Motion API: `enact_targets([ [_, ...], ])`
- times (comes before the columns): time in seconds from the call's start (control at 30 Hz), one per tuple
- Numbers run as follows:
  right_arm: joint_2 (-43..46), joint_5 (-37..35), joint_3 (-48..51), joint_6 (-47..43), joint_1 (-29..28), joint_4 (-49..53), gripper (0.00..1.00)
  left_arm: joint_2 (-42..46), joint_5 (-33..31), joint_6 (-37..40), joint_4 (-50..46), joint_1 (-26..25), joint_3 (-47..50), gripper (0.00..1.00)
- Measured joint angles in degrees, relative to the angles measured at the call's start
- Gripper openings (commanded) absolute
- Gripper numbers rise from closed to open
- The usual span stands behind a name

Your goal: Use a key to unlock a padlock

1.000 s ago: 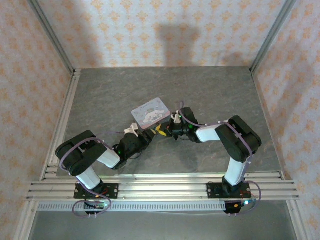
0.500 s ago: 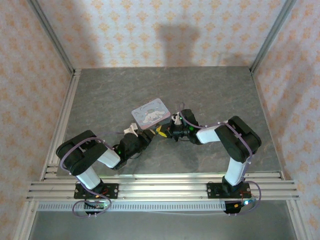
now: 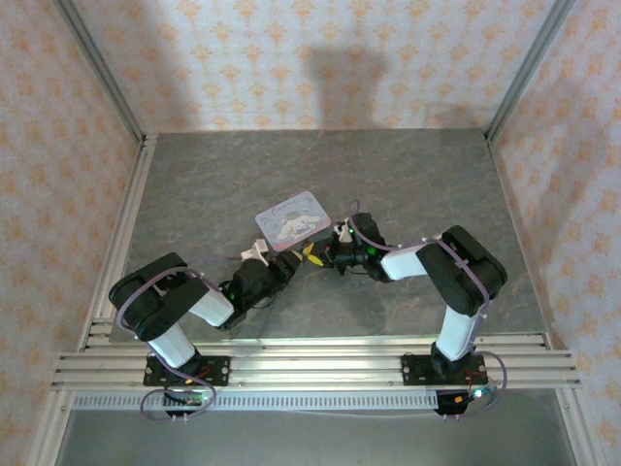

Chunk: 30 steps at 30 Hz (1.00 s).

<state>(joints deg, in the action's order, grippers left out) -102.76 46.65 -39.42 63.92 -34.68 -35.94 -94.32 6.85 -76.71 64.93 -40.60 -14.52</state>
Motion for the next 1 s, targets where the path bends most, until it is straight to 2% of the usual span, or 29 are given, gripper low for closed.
enact_targets([
  [0.17,0.00,-0.20,0.00,0.22,-0.07,-0.11,0.00,-0.35,0.13,-0.42,0.07,-0.20,0.00,0.21],
  [0.37,0.00,-0.42,0.00,0.44,-0.15,-0.15,0.00,-0.57,-0.07,-1.09,0.02,-0.20,0.02,0.00],
  [0.73,0.00,-0.39,-0.02,-0.35,-0.15,0.15,0.00,-0.94,-0.04,-0.79,0.85,-0.17,0.02,0.00],
  [1.0,-0.63,1.27,-3.78,-8.24,-0.17,7.23,0.00,-0.39,1.95,2.29,-0.92,1.16,0.07,0.00],
])
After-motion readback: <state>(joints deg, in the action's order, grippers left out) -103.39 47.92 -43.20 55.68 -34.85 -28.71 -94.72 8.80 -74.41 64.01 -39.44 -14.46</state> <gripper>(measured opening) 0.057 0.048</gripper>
